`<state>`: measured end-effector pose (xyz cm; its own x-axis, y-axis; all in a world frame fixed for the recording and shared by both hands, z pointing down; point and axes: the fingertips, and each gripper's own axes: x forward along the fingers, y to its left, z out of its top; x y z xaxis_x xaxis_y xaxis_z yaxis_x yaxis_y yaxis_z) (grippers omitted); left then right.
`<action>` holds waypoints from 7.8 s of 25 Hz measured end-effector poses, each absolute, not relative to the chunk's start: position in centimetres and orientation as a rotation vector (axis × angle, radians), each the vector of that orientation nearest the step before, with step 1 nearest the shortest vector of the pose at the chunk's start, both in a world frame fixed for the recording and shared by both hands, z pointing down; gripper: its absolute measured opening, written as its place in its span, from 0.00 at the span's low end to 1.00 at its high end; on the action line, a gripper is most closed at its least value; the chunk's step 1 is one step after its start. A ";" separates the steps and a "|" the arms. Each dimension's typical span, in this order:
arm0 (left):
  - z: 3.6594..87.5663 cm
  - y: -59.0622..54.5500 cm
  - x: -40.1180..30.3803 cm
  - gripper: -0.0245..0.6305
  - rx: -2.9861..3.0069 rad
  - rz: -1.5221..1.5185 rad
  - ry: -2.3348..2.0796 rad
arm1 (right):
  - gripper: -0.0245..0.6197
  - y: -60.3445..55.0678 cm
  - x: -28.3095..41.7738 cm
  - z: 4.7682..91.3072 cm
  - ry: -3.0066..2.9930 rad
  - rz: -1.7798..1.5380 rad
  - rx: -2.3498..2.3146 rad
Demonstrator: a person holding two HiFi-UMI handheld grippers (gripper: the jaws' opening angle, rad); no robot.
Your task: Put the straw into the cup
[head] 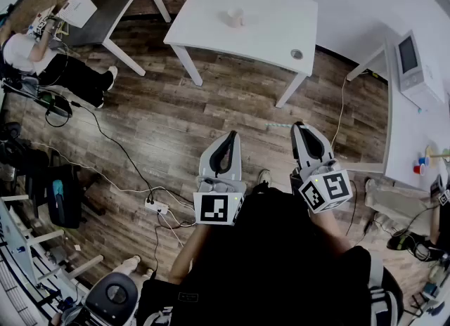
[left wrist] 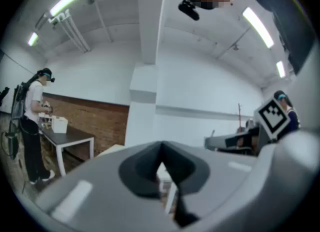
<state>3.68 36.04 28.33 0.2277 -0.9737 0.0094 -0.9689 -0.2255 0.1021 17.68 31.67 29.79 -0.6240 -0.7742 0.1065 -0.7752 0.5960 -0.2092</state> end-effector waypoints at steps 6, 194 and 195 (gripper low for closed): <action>28.4 36.1 3.7 0.04 2.401 -0.083 -1.902 | 0.07 31.8 17.3 29.7 -2.805 0.378 1.357; 46.7 -21.9 -9.0 0.04 2.160 0.229 -1.606 | 0.07 -28.2 0.0 52.3 -2.538 0.939 1.288; 46.8 -21.9 -9.1 0.04 2.157 0.228 -1.606 | 0.07 -28.1 0.0 52.6 -2.535 0.943 1.286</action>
